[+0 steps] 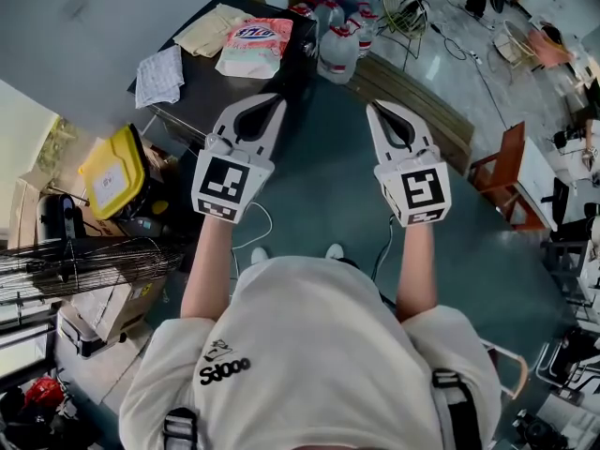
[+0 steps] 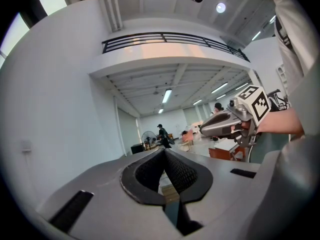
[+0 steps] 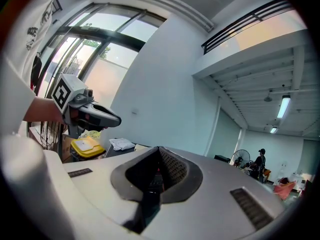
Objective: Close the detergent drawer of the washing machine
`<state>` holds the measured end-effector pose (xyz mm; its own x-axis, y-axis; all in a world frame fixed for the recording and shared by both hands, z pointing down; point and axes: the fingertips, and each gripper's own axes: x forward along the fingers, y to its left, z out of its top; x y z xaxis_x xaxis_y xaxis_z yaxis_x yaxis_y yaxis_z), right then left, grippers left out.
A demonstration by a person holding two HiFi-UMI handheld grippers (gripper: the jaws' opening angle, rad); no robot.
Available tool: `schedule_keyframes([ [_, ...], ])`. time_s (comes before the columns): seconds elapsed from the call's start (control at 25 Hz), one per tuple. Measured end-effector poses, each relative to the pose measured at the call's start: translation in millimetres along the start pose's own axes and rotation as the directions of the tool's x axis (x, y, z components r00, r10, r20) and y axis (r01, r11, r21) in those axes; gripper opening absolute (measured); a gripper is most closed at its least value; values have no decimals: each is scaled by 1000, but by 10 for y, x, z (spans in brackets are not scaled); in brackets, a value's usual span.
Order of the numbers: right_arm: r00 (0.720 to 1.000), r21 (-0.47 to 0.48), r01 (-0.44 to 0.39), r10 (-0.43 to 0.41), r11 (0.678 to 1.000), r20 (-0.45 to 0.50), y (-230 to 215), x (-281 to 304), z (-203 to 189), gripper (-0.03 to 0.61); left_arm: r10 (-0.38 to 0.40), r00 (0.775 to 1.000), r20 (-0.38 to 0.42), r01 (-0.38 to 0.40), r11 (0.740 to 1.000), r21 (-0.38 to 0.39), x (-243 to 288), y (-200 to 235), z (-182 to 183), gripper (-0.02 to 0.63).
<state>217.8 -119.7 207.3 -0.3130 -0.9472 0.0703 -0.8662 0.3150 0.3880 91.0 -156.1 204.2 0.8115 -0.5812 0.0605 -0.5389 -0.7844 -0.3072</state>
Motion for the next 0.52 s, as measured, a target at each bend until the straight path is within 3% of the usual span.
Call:
schedule_keyframes([
  [0.52, 1000, -4, 2, -2, 1000, 6, 69, -28, -68, 8, -3, 1000, -8, 3, 1000, -3, -99, -35, -91, 18],
])
